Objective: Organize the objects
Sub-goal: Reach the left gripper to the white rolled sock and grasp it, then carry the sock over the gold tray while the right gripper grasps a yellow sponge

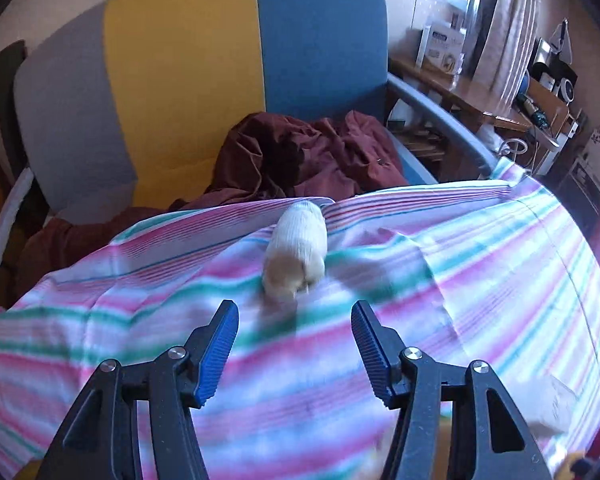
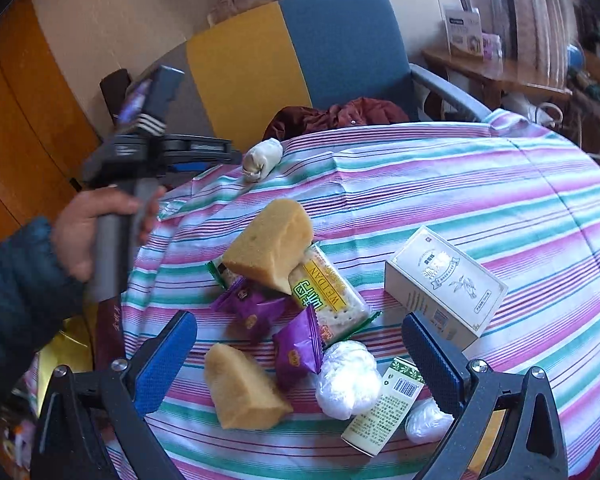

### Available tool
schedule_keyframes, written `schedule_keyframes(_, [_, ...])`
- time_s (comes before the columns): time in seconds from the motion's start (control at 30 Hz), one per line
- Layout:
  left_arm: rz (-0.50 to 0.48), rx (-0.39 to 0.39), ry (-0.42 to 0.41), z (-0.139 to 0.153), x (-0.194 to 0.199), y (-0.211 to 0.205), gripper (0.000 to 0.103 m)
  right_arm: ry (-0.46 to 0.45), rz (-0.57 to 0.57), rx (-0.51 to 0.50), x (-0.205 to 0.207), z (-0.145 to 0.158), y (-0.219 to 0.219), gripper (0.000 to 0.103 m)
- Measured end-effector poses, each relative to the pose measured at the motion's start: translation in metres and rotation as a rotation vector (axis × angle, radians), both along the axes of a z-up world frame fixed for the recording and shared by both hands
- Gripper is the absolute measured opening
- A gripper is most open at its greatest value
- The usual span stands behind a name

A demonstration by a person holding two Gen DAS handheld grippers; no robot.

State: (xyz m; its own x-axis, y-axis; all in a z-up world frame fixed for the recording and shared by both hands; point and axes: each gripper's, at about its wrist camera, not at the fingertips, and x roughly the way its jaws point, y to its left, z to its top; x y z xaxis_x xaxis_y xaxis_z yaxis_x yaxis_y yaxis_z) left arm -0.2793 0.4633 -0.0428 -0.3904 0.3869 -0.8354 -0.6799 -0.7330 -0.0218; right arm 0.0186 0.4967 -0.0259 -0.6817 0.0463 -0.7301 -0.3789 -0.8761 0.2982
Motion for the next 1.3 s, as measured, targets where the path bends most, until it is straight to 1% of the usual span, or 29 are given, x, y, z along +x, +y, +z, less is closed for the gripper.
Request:
schedule_keyframes(0.03, [-0.002,-0.02,0.004,-0.006,-0.007,0.007,0.06,0.0,-0.003,-0.011,0.0,0.0,0.002,0.103])
schedule_keyframes(0.13, [-0.014,-0.047,-0.002,-0.021,-0.025,0.025,0.06,-0.009,-0.01,-0.061,0.002,-0.004,0.008,0.103])
schedule_keyframes(0.2, [-0.005,-0.059,-0.002,-0.029,-0.035,0.034,0.06,-0.014,-0.007,-0.094,0.002,-0.006,0.011,0.103])
schedule_keyframes(0.3, [0.0,-0.077,-0.005,-0.041,-0.045,0.047,0.06,-0.008,0.003,-0.111,0.002,-0.007,0.012,0.103])
schedule_keyframes(0.33, [-0.011,-0.093,-0.004,-0.046,-0.046,0.051,0.047,-0.005,0.001,-0.11,0.003,-0.007,0.012,0.103])
schedule_keyframes(0.37, [-0.024,-0.106,0.013,-0.048,-0.043,0.053,0.045,-0.004,-0.004,-0.107,0.004,-0.007,0.013,0.103])
schedule_keyframes(0.43, [-0.036,-0.09,0.036,-0.044,-0.033,0.05,0.045,-0.005,-0.014,-0.109,0.005,-0.008,0.016,0.103])
schedule_keyframes(0.47, [-0.038,-0.072,0.045,-0.037,-0.023,0.042,0.044,-0.002,-0.021,-0.111,0.007,-0.008,0.017,0.103])
schedule_keyframes(0.53, [-0.034,-0.061,0.06,-0.026,-0.009,0.029,0.044,0.009,-0.05,-0.116,0.01,-0.006,0.023,0.103])
schedule_keyframes(0.57, [-0.028,-0.055,0.065,-0.016,0.004,0.016,0.044,0.018,-0.067,-0.119,0.012,-0.004,0.026,0.103])
schedule_keyframes(0.67, [-0.002,-0.039,0.05,0.005,0.031,-0.014,0.045,0.037,-0.105,-0.126,0.017,-0.001,0.034,0.103])
schedule_keyframes(0.73, [0.019,-0.033,0.046,0.02,0.05,-0.035,0.045,0.03,-0.119,-0.121,0.018,-0.002,0.037,0.103])
schedule_keyframes(0.87, [0.05,0.034,0.055,0.053,0.093,-0.087,0.045,-0.006,-0.114,-0.124,0.012,-0.008,0.037,0.103])
schedule_keyframes(0.93, [0.067,0.06,0.052,0.063,0.112,-0.111,0.045,-0.021,-0.097,-0.128,0.009,-0.012,0.035,0.103])
schedule_keyframes(1.0, [0.069,0.077,0.062,0.07,0.135,-0.135,0.045,-0.033,-0.077,-0.124,0.006,-0.014,0.031,0.103])
schedule_keyframes(1.1, [0.077,0.088,0.079,0.073,0.162,-0.162,0.045,-0.044,-0.049,-0.103,0.002,-0.016,0.024,0.103])
schedule_keyframes(1.23, [0.105,0.117,0.06,0.069,0.193,-0.205,0.045,-0.044,-0.021,-0.113,-0.002,-0.018,0.018,0.101])
schedule_keyframes(1.3, [0.123,0.122,0.057,0.066,0.202,-0.224,0.045,-0.052,-0.01,-0.13,-0.006,-0.019,0.015,0.1])
